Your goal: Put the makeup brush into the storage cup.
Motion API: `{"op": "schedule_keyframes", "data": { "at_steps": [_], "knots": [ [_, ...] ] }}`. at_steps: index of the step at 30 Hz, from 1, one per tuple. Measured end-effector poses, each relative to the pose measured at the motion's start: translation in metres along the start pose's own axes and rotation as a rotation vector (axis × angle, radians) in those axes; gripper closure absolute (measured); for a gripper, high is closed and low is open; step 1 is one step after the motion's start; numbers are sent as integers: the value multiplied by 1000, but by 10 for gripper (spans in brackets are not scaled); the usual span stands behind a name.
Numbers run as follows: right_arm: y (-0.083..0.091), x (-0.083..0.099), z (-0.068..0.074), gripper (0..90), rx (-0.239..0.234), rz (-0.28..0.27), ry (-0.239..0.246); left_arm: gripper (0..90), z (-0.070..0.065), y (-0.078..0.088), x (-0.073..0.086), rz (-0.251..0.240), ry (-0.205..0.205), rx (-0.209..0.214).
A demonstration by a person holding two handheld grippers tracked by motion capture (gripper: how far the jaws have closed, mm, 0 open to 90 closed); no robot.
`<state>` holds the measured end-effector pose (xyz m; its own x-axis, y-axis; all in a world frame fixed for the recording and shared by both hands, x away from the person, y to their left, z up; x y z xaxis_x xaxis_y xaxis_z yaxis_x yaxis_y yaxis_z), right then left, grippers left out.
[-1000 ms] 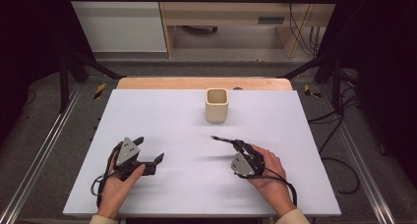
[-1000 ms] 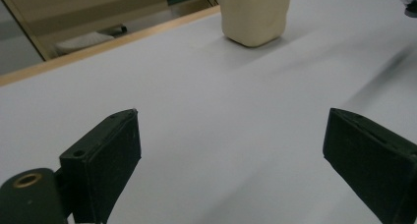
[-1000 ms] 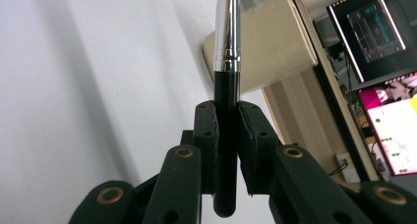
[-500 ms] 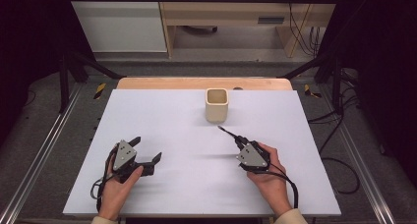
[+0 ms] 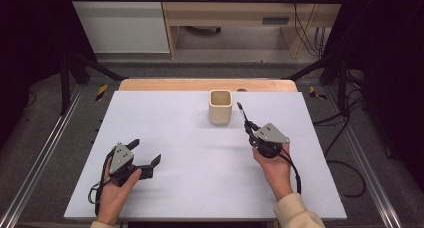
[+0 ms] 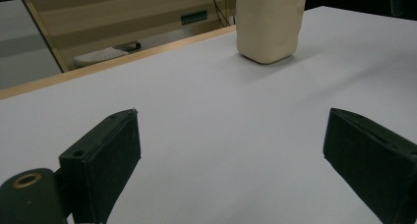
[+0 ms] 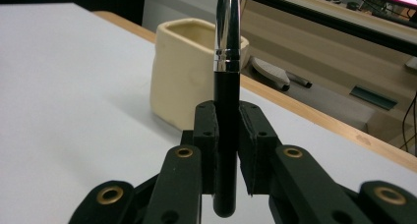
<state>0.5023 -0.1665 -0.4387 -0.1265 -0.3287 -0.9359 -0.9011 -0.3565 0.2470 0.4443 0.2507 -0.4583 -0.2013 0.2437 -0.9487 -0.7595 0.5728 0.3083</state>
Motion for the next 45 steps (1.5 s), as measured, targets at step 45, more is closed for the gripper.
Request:
{"op": "schedule_keyframes", "data": {
  "at_steps": [45],
  "knots": [
    [-49, -46, -3, 792, -99, -192, -324, 63, 3, 3, 0, -26, 36, 10]
  ]
}}
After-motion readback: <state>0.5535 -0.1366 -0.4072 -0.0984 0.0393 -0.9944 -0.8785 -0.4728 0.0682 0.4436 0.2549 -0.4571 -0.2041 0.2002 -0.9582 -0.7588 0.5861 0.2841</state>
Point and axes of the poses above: each handheld gripper's, and its own axes: y roughly backward along the jaws, x roughly out of its underside, z roughly to its left, the point moved 1 cm from there along -y, roughly forward along the jaws, and after that the axes turned 4 degrees about x, right-handed, at the moved point
